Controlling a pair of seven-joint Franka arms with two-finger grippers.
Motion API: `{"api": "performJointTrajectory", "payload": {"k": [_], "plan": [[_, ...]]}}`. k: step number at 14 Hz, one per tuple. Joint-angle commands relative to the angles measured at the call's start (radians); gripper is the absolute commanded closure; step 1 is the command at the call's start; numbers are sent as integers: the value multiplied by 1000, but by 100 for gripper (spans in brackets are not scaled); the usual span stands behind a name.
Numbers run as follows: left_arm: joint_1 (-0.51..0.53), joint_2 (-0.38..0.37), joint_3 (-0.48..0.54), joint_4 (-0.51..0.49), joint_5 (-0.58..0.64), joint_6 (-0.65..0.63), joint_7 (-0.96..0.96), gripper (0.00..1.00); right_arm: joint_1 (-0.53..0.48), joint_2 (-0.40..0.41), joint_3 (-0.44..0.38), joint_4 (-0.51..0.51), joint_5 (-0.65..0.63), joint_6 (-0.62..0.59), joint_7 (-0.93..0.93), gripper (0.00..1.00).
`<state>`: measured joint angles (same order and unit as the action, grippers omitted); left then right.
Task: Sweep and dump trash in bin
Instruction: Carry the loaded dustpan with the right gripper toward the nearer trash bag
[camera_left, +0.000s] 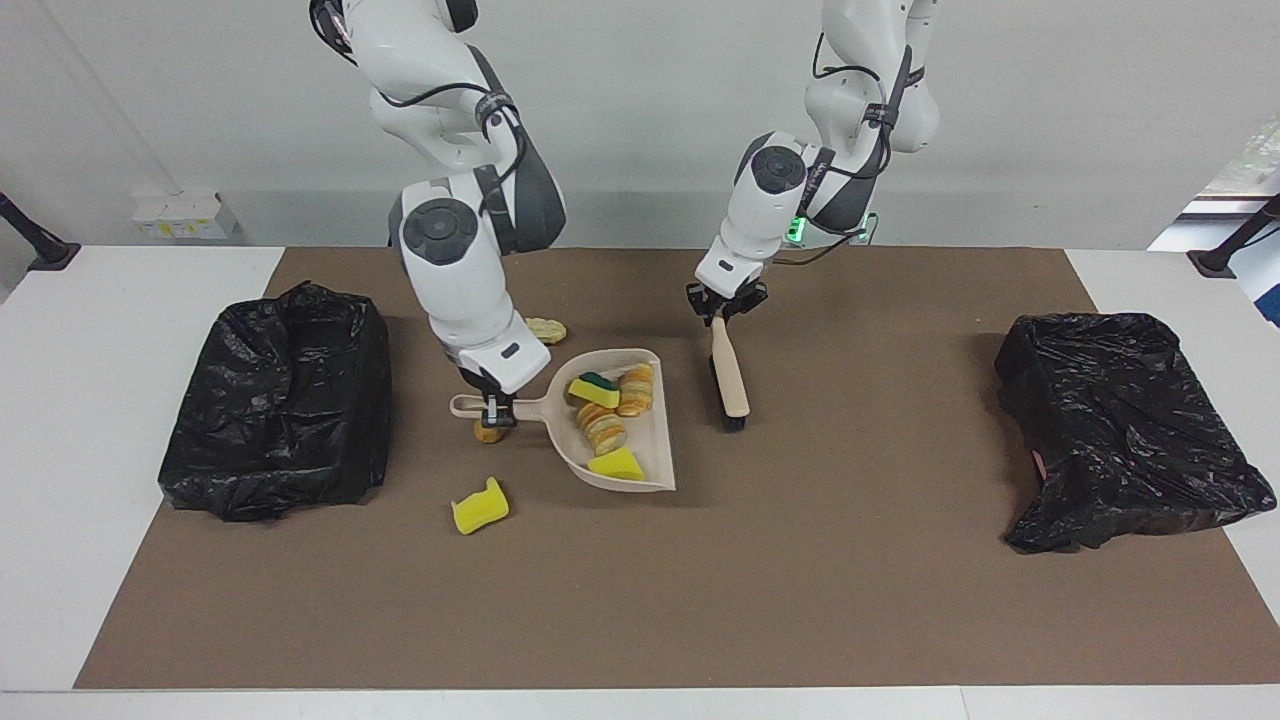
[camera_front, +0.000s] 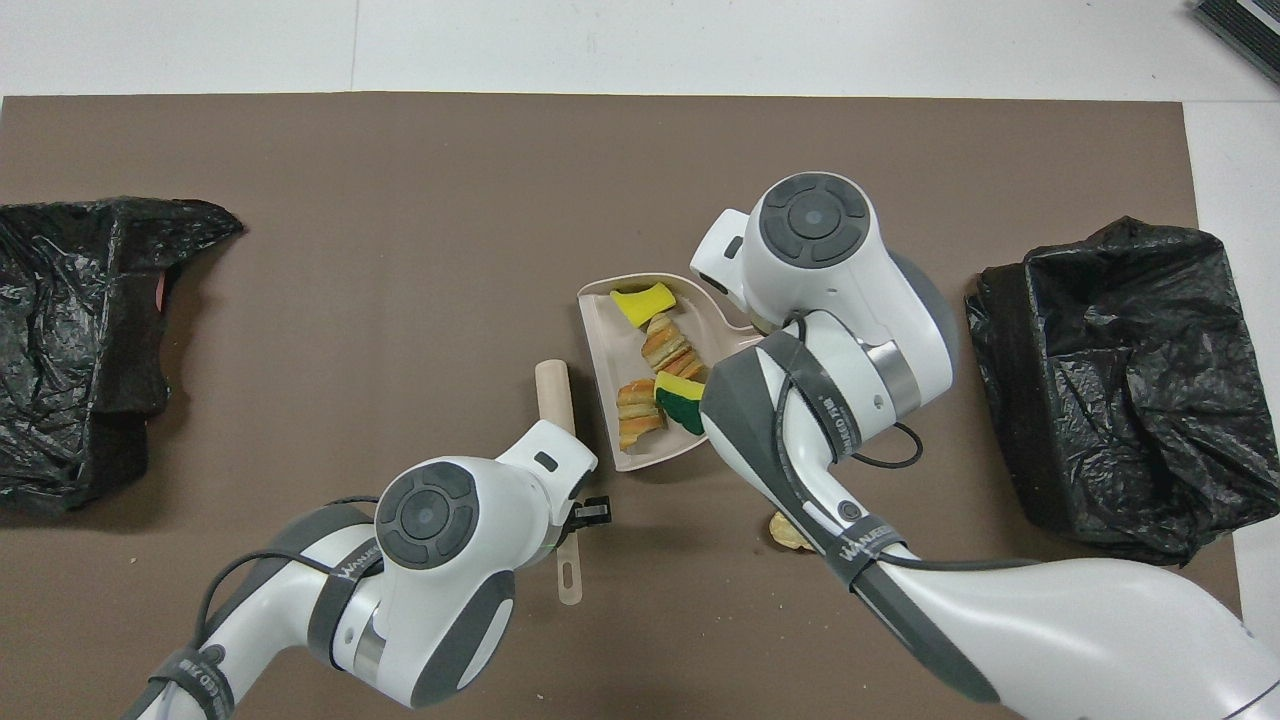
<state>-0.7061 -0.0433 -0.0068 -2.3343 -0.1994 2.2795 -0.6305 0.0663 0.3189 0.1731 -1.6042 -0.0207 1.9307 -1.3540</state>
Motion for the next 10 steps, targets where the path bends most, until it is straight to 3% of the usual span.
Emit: {"api": "performJointTrajectory", "payload": {"k": [1,6,9,10], "plan": [[-78,-49,2,-19,28,-18,-80,100,-95,-60,13,-26,47,1,-100,100],[-197,-49,-2,-49,26,20,-150,100,-297,-150,13,-34,50,-49,-267,100],[-199,-43,-2,-88,26,75,-153,99,-446,-182,9,-36,116,-53,-431,100],[-197,-43,-2,-86,26,72,-153,76,-494,-182,9,-34,116,-53,-491,100]]}}
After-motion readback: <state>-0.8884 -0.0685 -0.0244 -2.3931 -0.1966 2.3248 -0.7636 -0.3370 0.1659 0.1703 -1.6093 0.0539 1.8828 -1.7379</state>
